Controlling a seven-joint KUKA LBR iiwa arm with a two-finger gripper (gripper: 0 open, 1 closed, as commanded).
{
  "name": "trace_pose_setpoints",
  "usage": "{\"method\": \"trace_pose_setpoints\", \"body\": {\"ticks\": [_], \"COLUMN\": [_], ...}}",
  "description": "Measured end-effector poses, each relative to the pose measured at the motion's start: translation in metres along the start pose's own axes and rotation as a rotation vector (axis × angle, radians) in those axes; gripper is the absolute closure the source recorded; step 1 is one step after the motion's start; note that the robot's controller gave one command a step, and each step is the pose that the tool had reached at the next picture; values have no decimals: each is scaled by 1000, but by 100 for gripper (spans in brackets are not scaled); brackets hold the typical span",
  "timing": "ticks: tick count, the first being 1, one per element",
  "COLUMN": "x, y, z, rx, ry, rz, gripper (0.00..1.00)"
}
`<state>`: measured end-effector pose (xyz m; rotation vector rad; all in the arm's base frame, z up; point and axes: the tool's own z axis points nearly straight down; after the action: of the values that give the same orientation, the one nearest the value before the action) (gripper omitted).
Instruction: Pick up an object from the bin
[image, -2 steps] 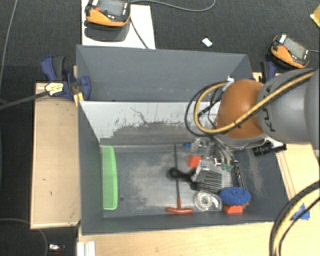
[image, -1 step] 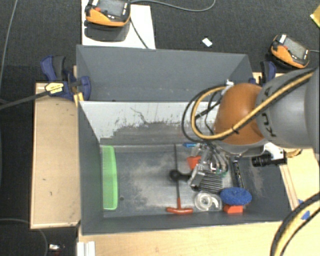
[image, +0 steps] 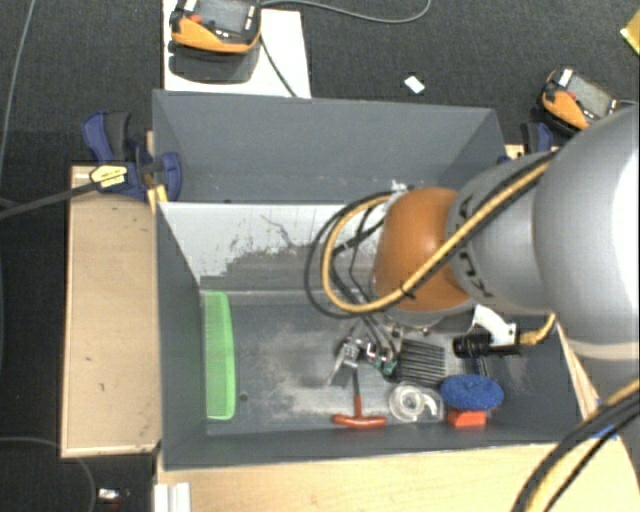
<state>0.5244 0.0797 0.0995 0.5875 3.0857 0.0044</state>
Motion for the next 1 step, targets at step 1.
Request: {"method": "trace_pose_setpoints", "body": {"ticks": [1], "x": [11], "y": [-27], "z": [30], "rx": [-1], "ry": [-15], "rz": [32], "gripper": [0]}}
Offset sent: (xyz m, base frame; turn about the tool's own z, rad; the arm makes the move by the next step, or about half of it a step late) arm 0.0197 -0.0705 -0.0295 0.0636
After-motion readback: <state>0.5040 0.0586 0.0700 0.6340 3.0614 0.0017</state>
